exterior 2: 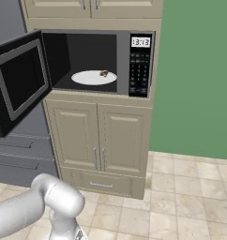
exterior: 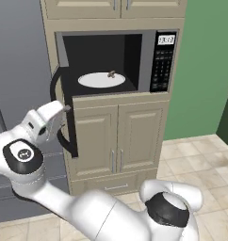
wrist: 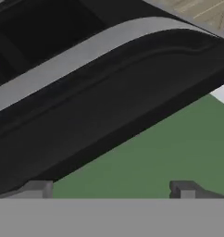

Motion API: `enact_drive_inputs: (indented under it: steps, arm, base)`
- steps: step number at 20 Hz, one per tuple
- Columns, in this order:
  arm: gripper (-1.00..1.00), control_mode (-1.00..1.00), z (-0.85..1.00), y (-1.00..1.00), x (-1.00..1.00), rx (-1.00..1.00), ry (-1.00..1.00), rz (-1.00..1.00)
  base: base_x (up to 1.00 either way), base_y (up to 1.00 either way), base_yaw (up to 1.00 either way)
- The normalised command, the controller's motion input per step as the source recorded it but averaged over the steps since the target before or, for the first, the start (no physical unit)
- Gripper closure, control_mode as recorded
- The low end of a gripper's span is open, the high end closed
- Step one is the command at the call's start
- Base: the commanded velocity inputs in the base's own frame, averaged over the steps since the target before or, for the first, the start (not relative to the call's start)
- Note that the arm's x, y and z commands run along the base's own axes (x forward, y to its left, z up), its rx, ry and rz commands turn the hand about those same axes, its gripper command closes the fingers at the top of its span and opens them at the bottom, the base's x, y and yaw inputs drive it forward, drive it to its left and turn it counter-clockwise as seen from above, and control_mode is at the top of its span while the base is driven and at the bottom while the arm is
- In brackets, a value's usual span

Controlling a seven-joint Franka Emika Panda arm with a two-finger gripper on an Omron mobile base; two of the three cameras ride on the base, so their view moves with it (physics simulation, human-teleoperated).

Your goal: Close the microwave door.

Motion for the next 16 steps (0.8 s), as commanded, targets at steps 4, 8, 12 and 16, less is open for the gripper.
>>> enact_drive_inputs:
  steps: [4,8,12,16]
  arm:
    - [-1.0,-1.0,0.0,0.89,-0.34,-0.07,-0.15,-0.08]
    - [-1.0,-1.0,-0.33,0.84,0.18,-0.02,-0.09,0.04]
    - [-1.0,-1.0,-0.56,0.22,0.73,0.04,-0.36,0.03]
    - [-1.0,-1.0,-0.48,0.04,0.81,0.13,-0.39,0.05]
  base:
    - [0.0,0.0,0.0]
    - [0.0,0.0,0.0]
    - [0.0,0.0,0.0]
    - [0.0,0.0,0.0]
